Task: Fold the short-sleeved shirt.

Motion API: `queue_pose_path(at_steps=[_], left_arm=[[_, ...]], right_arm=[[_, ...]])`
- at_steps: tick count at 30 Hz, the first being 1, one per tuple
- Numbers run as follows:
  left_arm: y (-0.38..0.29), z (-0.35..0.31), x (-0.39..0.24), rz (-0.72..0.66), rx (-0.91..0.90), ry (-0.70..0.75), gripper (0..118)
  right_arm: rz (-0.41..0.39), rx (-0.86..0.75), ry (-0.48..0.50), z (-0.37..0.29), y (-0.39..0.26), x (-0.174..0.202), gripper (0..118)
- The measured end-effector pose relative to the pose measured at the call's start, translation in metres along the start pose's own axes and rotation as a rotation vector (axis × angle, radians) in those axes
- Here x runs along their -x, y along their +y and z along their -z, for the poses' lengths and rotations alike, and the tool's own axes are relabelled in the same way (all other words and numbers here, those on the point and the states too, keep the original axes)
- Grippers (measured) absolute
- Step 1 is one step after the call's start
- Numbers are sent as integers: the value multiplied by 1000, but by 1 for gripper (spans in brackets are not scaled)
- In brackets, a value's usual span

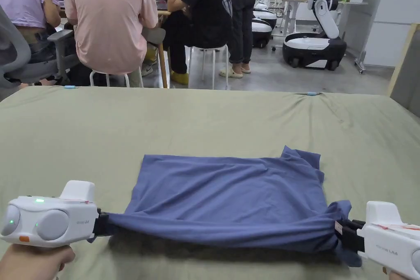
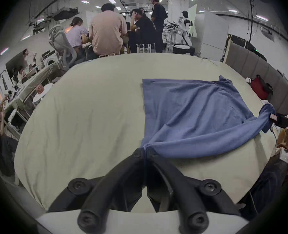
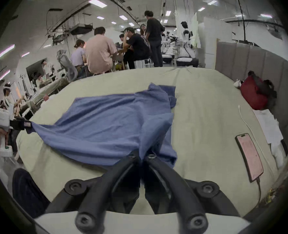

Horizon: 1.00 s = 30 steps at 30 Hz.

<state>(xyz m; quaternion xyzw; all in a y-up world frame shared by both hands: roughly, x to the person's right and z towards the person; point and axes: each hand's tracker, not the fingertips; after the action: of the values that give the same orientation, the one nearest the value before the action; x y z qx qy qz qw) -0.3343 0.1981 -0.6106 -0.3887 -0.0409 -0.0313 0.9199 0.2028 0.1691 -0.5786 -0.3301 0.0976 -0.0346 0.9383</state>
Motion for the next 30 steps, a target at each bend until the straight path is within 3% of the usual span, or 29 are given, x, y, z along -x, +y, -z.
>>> queue_pose_path(at_steps=[10,17,18,19,22,23,25,27,30], left_arm=[[83,84,-22,74,25,86,0],[83,136,-26,87,112,109,0],[81,137,-25,83,113,98,2],[79,135,-24,81,110,70,19],[73,112,-28,89,9,77,96],[73,101,-34,93,-56,89,103],[72,77,-50,92,-187,88,101],[71,58,-70,82,-284,-15,99],[67,35,-90,14,-367,-96,73]], right_arm=[[13,46,-105,78,53,-22,4],[-3,116,-117,118,57,-31,4],[-7,114,-116,118,56,-32,8],[-12,89,-87,115,55,-32,28],[-15,64,-58,98,57,-23,112],[-38,6,-74,89,59,-14,117],[-67,-82,-95,71,62,8,116],[-58,-153,-90,59,64,40,116],[-17,-252,-43,40,58,78,106]])
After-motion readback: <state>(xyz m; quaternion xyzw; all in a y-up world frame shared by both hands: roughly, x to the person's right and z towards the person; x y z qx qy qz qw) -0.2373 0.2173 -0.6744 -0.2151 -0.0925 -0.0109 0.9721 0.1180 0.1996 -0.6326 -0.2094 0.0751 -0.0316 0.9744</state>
